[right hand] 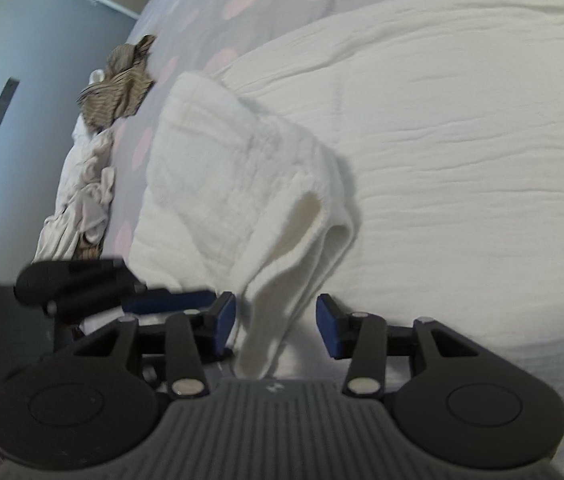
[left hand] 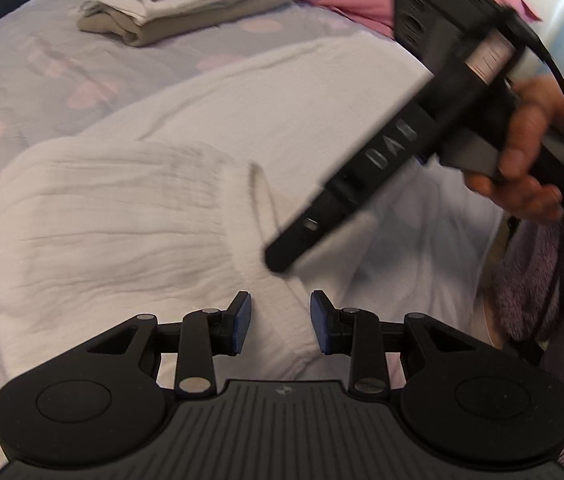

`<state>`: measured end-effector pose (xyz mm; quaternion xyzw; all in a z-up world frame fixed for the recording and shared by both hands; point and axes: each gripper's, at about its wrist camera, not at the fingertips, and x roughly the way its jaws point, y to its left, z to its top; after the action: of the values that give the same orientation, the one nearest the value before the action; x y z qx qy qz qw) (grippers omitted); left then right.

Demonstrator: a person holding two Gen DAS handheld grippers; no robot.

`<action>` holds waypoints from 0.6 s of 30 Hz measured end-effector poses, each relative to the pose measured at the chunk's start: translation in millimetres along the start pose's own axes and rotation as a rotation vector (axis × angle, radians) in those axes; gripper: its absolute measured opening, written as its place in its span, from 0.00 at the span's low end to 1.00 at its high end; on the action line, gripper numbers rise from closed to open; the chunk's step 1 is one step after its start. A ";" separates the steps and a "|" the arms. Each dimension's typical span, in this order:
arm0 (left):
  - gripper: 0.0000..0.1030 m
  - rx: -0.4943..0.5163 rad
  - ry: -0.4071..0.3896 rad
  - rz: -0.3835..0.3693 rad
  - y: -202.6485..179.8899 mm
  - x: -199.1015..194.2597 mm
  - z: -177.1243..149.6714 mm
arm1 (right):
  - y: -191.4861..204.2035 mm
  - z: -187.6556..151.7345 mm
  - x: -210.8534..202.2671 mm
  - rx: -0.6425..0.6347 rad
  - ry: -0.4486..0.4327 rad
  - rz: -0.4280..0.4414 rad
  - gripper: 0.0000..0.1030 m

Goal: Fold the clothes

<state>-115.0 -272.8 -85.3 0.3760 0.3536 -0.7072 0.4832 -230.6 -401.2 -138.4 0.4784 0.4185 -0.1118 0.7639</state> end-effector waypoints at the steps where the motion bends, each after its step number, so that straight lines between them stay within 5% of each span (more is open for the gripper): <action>1: 0.29 0.009 0.007 0.005 -2.0 2.4 -0.3 | 1.0 1.6 2.7 0.009 0.000 0.000 0.52; 14: 0.29 -0.017 0.061 -0.004 1.1 20.9 -0.2 | 15.4 5.1 26.7 -0.023 0.019 -0.056 0.51; 18: 0.29 -0.026 0.059 -0.005 1.8 19.1 -0.9 | 21.8 7.9 23.0 -0.025 0.007 -0.065 0.40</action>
<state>-117.9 -280.5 -102.6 0.3893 0.3777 -0.6924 0.4757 -199.6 -391.2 -140.1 0.4554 0.4377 -0.1296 0.7644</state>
